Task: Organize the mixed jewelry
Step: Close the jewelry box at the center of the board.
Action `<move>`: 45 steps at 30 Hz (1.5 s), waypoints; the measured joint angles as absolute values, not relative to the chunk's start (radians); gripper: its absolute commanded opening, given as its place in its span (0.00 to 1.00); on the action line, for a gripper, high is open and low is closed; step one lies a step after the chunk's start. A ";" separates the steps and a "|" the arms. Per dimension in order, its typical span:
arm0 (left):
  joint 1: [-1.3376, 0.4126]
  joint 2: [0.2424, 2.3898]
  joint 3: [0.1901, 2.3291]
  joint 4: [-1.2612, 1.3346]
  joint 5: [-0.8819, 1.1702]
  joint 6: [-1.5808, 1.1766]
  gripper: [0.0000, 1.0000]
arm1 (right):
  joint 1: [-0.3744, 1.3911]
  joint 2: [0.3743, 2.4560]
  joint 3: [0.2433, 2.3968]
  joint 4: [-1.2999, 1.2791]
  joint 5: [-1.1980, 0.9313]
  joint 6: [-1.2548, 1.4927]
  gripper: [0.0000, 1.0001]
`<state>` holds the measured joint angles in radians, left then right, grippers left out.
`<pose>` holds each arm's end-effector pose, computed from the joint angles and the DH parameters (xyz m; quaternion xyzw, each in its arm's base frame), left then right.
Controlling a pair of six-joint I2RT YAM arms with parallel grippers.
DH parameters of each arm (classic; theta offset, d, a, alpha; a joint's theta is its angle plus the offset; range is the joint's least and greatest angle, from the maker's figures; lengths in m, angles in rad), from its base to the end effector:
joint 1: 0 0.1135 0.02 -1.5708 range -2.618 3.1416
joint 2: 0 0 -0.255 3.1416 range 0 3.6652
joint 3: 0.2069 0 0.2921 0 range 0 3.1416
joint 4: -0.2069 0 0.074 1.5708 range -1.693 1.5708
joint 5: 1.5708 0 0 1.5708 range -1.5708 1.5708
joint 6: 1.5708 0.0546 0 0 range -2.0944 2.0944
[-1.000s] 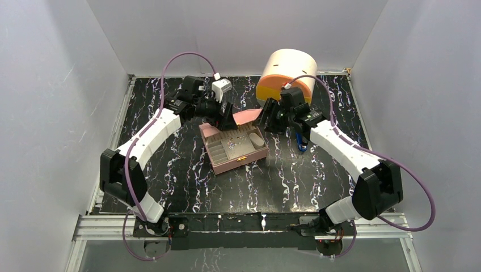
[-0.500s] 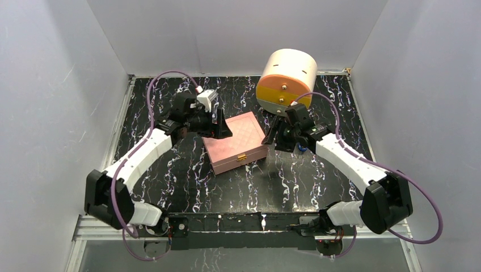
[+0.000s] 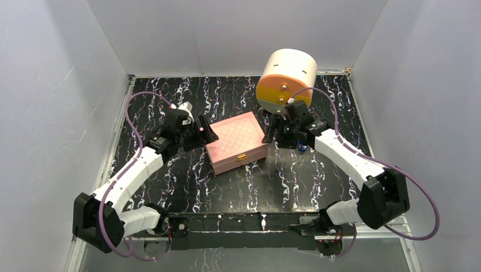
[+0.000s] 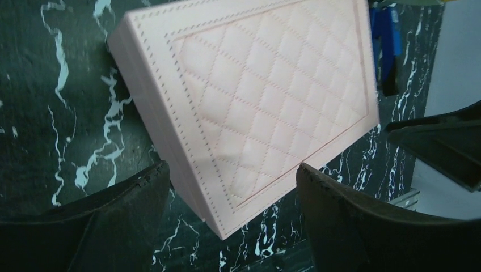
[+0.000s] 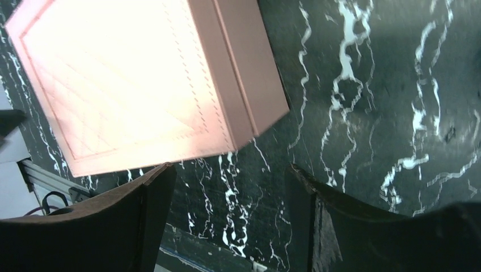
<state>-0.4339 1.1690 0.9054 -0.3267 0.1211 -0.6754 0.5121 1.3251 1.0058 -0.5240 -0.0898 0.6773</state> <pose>0.2861 -0.1399 0.2603 -0.0778 0.8776 -0.2929 0.3714 0.2884 0.1677 0.2322 0.0611 0.9318 0.2339 0.2709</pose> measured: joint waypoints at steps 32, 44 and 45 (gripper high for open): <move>-0.434 1.141 0.672 -0.266 0.170 -0.825 0.58 | 0.486 1.579 1.148 -0.547 -0.229 0.572 0.62; -0.445 1.181 0.653 -0.218 0.174 -0.880 0.51 | 0.487 1.602 1.125 -0.518 -0.241 0.599 0.52; -0.448 1.187 0.654 -0.213 0.171 -0.883 0.50 | 0.493 1.604 1.132 -0.524 -0.227 0.600 0.52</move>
